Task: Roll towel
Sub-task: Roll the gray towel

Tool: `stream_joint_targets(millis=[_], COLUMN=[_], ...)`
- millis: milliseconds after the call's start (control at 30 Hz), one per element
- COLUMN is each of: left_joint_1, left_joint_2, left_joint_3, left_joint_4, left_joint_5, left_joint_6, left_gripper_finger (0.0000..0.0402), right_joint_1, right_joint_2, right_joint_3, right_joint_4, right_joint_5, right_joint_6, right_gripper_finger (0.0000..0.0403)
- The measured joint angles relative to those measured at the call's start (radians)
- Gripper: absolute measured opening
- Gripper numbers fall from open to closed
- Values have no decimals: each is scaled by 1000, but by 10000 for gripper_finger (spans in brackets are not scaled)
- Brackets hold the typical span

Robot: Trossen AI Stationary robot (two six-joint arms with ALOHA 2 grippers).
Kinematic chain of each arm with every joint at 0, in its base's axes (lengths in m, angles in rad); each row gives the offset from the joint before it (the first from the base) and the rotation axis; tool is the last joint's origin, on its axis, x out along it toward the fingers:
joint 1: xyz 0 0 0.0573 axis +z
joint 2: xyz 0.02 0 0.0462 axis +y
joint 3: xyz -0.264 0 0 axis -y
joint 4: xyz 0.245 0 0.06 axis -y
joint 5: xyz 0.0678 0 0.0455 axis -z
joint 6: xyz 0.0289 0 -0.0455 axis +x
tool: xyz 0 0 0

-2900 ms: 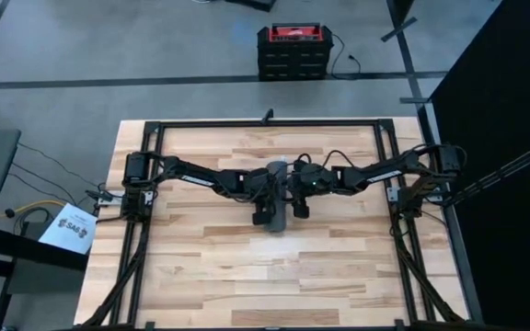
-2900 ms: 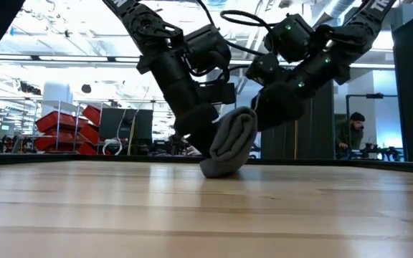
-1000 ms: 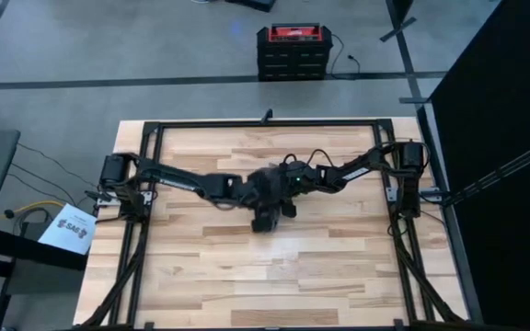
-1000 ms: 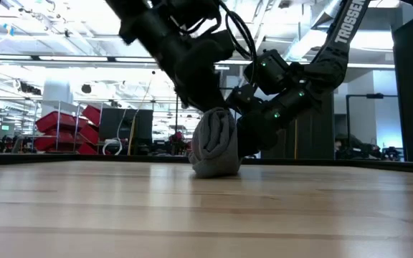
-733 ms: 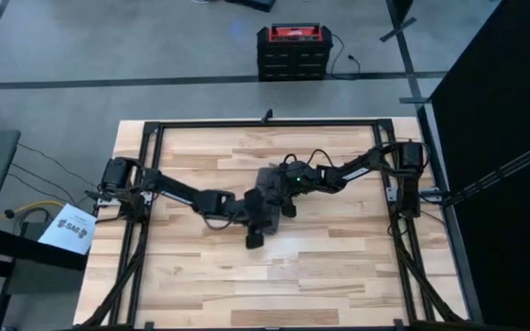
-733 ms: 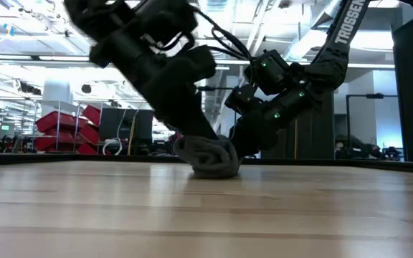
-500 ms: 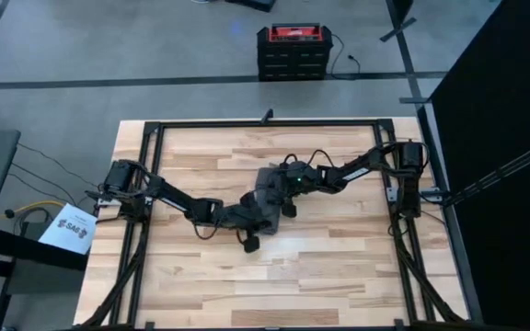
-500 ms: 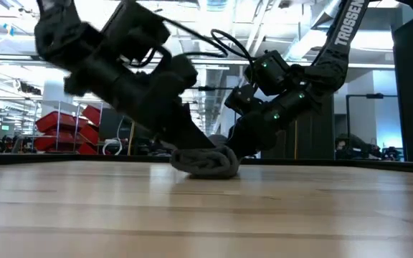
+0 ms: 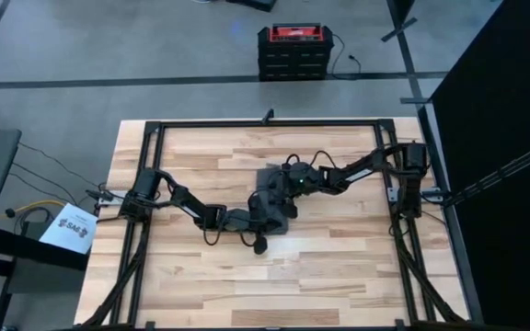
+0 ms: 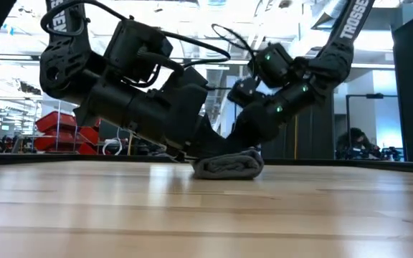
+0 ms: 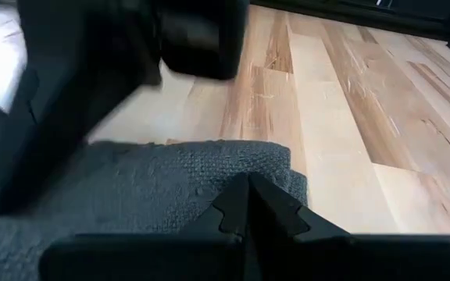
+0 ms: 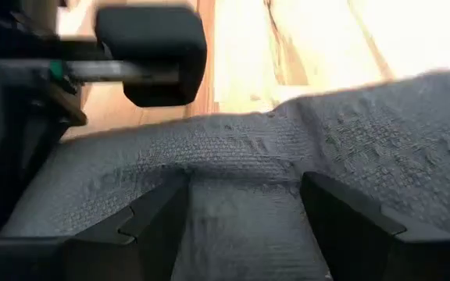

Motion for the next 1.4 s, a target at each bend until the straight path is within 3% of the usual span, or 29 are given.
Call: stream_joint_targets(millis=[400, 667, 1033, 1233, 1400], left_joint_1=[-3, -11, -17, -17, -16], left_joint_2=[2, 2, 2, 2, 3], left_joint_3=[-2, 0, 0, 0, 0], left_joint_4=[6, 6, 6, 7, 10], left_joint_5=[0, -4, -7, -5, -5], left_joint_6=[4, 4, 5, 4, 11], left_gripper_finger=[0, 0, 0, 0, 0], right_joint_1=[-19, -130, -203, -208, -177], right_joint_2=[-16, 101, 100, -49, -64], right_joint_3=[17, 71, 71, 71, 71], right_joint_4=[175, 138, 108, 94, 133], right_joint_5=[-13, -16, -122, -122, -320], right_joint_6=[-90, -88, -124, -228, -195], right_gripper_finger=[240, 236, 234, 234, 234])
